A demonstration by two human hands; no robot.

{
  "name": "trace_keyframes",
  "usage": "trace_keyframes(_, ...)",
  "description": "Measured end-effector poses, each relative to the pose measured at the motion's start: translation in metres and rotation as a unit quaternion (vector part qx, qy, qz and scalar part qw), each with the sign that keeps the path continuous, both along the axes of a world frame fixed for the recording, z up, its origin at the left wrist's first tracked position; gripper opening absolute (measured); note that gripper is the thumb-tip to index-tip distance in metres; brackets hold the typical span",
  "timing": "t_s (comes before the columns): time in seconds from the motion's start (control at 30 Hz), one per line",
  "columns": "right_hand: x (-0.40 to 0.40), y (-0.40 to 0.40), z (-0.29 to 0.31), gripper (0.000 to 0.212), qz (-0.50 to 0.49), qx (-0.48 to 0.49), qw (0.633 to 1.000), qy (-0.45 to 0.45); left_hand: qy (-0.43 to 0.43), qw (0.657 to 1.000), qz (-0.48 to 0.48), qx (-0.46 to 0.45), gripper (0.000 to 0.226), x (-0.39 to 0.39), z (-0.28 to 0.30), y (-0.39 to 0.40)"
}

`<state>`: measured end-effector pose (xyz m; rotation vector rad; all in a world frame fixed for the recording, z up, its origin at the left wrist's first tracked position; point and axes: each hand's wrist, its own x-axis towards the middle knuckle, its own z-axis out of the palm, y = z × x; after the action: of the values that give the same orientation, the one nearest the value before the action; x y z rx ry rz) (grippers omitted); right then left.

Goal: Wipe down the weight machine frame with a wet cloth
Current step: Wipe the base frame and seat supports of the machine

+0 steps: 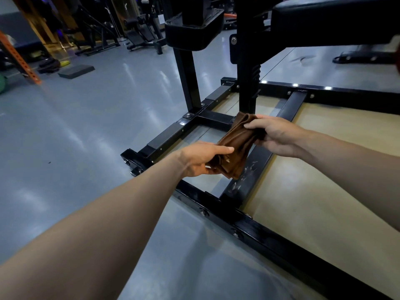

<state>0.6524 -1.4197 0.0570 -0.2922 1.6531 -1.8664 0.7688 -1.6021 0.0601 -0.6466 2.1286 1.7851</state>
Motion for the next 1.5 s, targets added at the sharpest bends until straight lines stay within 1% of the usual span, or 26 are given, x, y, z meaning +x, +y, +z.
trace_keyframes(0.07, -0.002, 0.001, -0.004, 0.023, -0.015, -0.014, 0.999, -0.026, -0.005, 1.000, -0.011, 0.008, 0.032, 0.001, 0.002, 0.000)
trace_keyframes(0.17, -0.001, 0.002, -0.005, 0.028, -0.006, -0.029, 0.999, -0.042, 0.007, 0.998, -0.018, 0.055, 0.041, 0.002, 0.005, -0.001)
trace_keyframes(0.27, 0.004, 0.003, 0.004, 0.021, 0.040, -0.048, 0.997, -0.039, 0.003, 0.997, -0.026, 0.071, 0.046, 0.004, 0.006, -0.001)
trace_keyframes(0.33, 0.006, 0.005, 0.010, 0.020, 0.062, -0.070, 0.994, -0.058, -0.005, 0.998, -0.032, 0.058, 0.039, 0.004, 0.005, 0.000)
trace_keyframes(0.4, 0.005, 0.007, 0.010, 0.030, 0.064, -0.101, 0.986, -0.113, 0.000, 0.998, -0.034, 0.049, 0.029, 0.002, 0.001, 0.001)
trace_keyframes(0.43, 0.004, 0.007, 0.009, 0.034, 0.062, -0.109, 0.983, -0.133, 0.006, 0.998, -0.031, 0.048, 0.028, 0.001, 0.000, 0.001)
trace_keyframes(0.47, 0.004, 0.007, 0.007, 0.035, 0.056, -0.103, 0.983, -0.139, 0.011, 0.998, -0.031, 0.048, 0.029, 0.001, 0.000, 0.001)
trace_keyframes(0.57, 0.007, 0.004, 0.001, 0.015, 0.033, -0.026, 0.994, -0.102, 0.014, 0.998, -0.056, 0.037, 0.039, 0.001, 0.000, 0.001)
trace_keyframes(0.6, 0.009, 0.003, -0.001, 0.012, 0.028, 0.000, 0.996, -0.087, 0.010, 0.997, -0.068, 0.028, 0.042, 0.002, 0.001, 0.001)
trace_keyframes(0.67, 0.010, -0.001, -0.005, 0.016, 0.011, 0.043, 0.998, -0.050, -0.002, 0.996, -0.093, -0.003, 0.050, 0.002, 0.001, 0.003)
trace_keyframes(0.73, 0.012, -0.005, -0.010, 0.020, -0.022, 0.071, 0.997, -0.013, -0.010, 0.994, -0.104, -0.015, 0.056, 0.003, 0.001, 0.004)
trace_keyframes(0.8, 0.013, -0.010, -0.015, 0.027, -0.051, 0.078, 0.996, 0.008, -0.003, 0.996, -0.094, -0.001, 0.045, 0.003, 0.001, 0.007)
trace_keyframes(0.87, 0.012, -0.012, -0.017, 0.041, -0.059, 0.074, 0.995, 0.027, 0.015, 0.997, -0.075, 0.001, 0.032, 0.003, 0.001, 0.010)
trace_keyframes(0.93, 0.013, -0.012, -0.014, 0.050, -0.041, 0.068, 0.996, 0.045, 0.038, 0.998, -0.040, -0.020, 0.032, 0.000, 0.000, 0.010)
trace_keyframes(1.0, 0.014, -0.013, -0.010, 0.050, -0.019, 0.045, 0.998, 0.039, 0.068, 0.997, -0.001, -0.035, 0.032, -0.004, -0.001, 0.008)
trace_keyframes(1.1, 0.015, -0.011, -0.006, 0.041, -0.002, -0.033, 0.999, -0.035, 0.109, 0.992, 0.048, -0.037, 0.027, -0.008, -0.004, 0.006)
trace_keyframes(1.13, 0.016, -0.011, -0.005, 0.038, 0.000, -0.048, 0.997, -0.052, 0.121, 0.990, 0.058, -0.034, 0.027, -0.009, -0.005, 0.005)
trace_keyframes(1.17, 0.017, -0.011, -0.005, 0.035, 0.004, -0.046, 0.998, -0.052, 0.129, 0.989, 0.065, -0.027, 0.029, -0.009, -0.005, 0.005)
trace_keyframes(1.27, 0.020, -0.012, -0.007, 0.026, 0.038, 0.009, 0.999, 0.005, 0.127, 0.989, 0.070, 0.009, 0.034, -0.007, -0.004, 0.005)
trace_keyframes(1.33, 0.025, -0.013, -0.009, 0.026, 0.060, 0.085, 0.992, 0.077, 0.116, 0.990, 0.072, 0.031, 0.031, -0.008, -0.006, 0.005)
trace_keyframes(1.4, 0.029, -0.014, -0.012, 0.028, 0.044, 0.146, 0.973, 0.173, 0.115, 0.990, 0.074, 0.032, 0.026, -0.009, -0.007, 0.007)
trace_keyframes(1.5, 0.032, -0.017, -0.018, 0.027, -0.015, 0.179, 0.937, 0.299, 0.134, 0.987, 0.083, 0.024, 0.022, -0.011, -0.007, 0.008)
